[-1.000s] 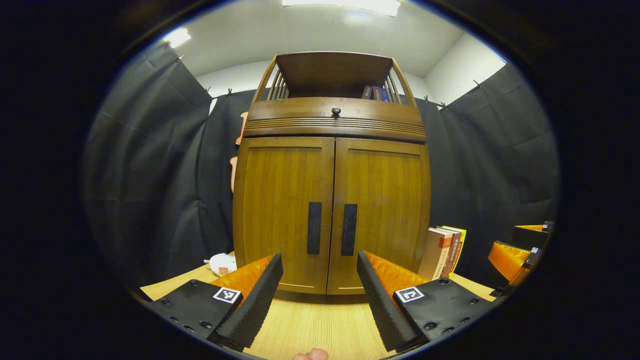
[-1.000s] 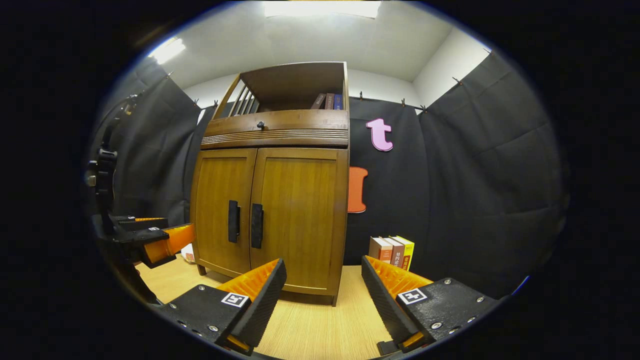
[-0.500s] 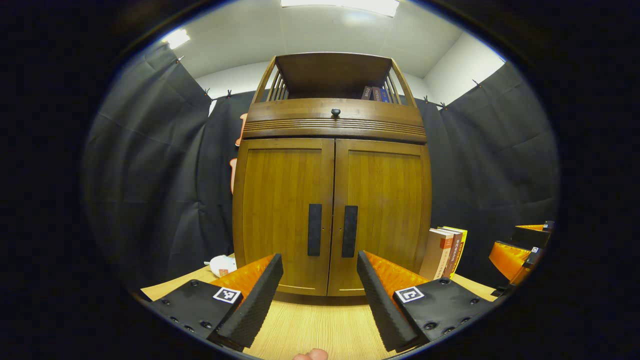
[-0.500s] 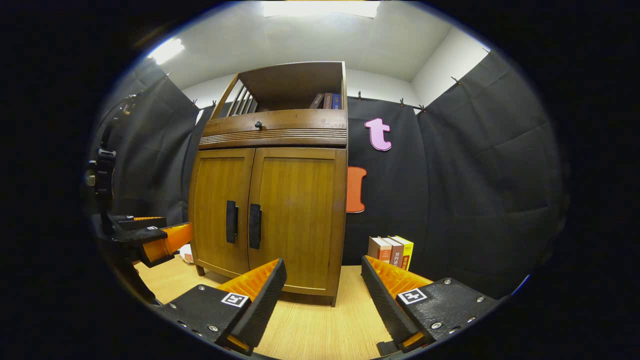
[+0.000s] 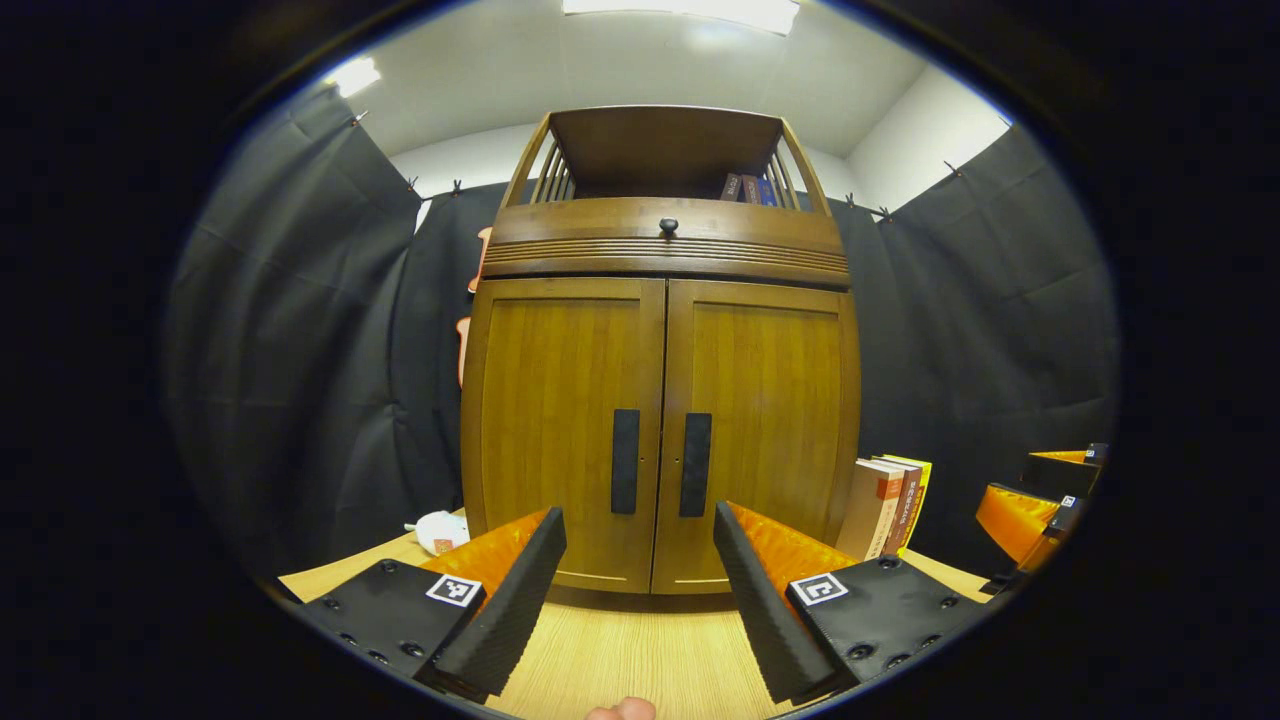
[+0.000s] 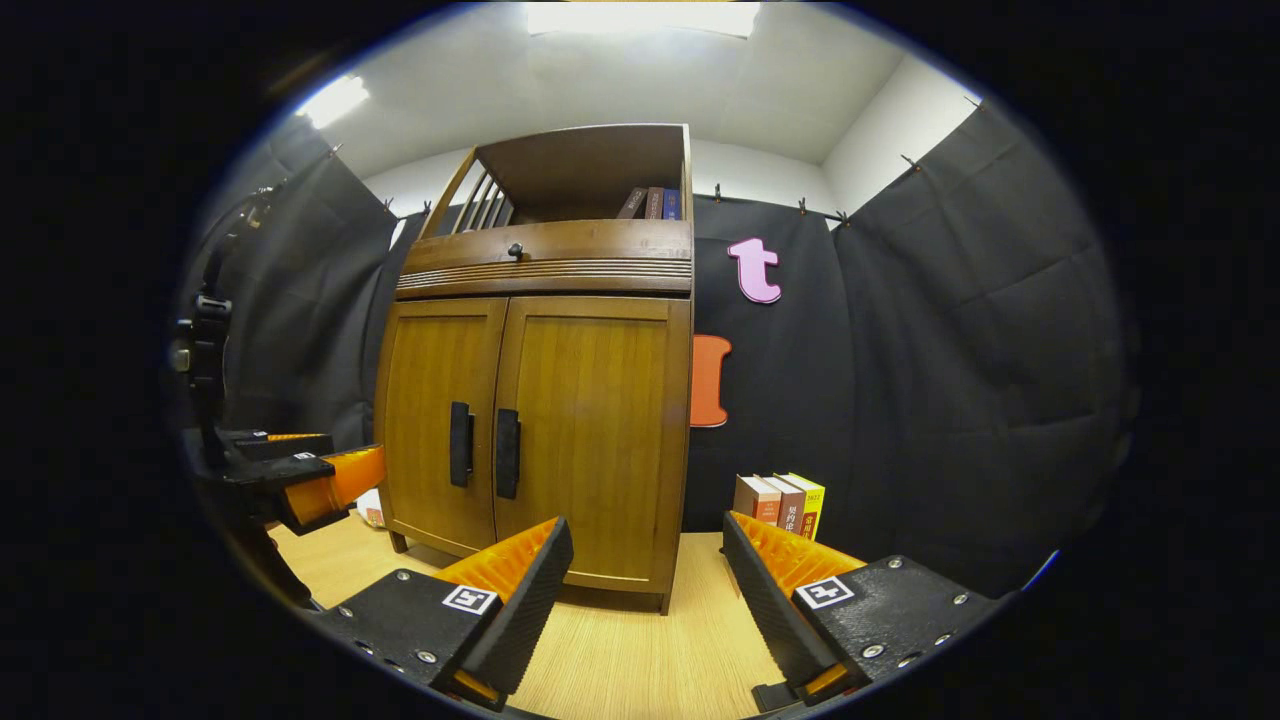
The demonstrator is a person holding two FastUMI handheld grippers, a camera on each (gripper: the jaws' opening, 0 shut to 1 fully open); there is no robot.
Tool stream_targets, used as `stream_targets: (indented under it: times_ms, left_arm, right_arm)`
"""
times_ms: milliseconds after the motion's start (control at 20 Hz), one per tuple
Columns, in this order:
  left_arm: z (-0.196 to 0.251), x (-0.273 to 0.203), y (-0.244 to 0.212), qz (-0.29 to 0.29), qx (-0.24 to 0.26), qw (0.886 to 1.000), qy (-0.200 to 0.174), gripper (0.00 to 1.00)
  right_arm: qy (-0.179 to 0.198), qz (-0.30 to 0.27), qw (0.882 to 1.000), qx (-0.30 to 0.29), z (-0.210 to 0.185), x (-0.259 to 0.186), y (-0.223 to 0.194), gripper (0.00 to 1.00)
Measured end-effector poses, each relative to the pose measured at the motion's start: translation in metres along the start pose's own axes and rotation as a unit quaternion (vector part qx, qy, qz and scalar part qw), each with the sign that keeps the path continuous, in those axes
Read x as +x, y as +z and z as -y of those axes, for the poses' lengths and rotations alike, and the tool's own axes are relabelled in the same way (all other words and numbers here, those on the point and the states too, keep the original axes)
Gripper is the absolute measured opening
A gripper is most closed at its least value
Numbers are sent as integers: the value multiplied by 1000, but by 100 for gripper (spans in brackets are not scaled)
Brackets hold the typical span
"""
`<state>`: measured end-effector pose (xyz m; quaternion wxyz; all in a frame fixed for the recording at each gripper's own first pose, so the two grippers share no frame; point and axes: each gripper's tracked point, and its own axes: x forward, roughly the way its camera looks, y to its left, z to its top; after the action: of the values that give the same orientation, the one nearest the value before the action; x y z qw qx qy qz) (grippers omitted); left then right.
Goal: Open the right door of the double-door shoe cabinet with the right hand, and open the left door with the left hand.
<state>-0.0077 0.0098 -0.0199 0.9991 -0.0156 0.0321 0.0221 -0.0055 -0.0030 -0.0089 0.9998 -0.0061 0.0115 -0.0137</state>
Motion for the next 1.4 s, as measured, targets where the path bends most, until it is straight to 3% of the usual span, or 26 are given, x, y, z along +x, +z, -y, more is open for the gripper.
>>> stream_targets:
  times_ms: [650,850,950,1000,1050,1100,1200,1400]
  left_arm:
    - [0,0,2,3,1,1000,0,93]
    - [2,0,3,4,1,1000,-2,99]
    - [1,0,3,4,4,1000,-2,96]
    - [1,0,3,5,6,1000,-2,96]
    - [0,0,4,5,9,1000,-2,93]
    - [-1,-1,5,6,9,1000,0,96]
    - [-6,-4,6,6,7,1000,5,93]
    - [-22,-13,5,6,3,1000,22,99]
  right_arm:
    - [2,2,1000,-2,-2,-1,1,93]
    - [2,3,1000,-2,-2,-2,2,93]
    - [6,14,1000,-3,-5,6,10,97]
    - [13,21,1000,-3,-9,14,16,93]
    - [29,31,999,0,-18,26,24,93]
    - [49,39,998,3,-31,40,32,97]
    - [90,48,995,6,-61,71,43,93]
    - [182,43,982,18,-137,140,48,93]
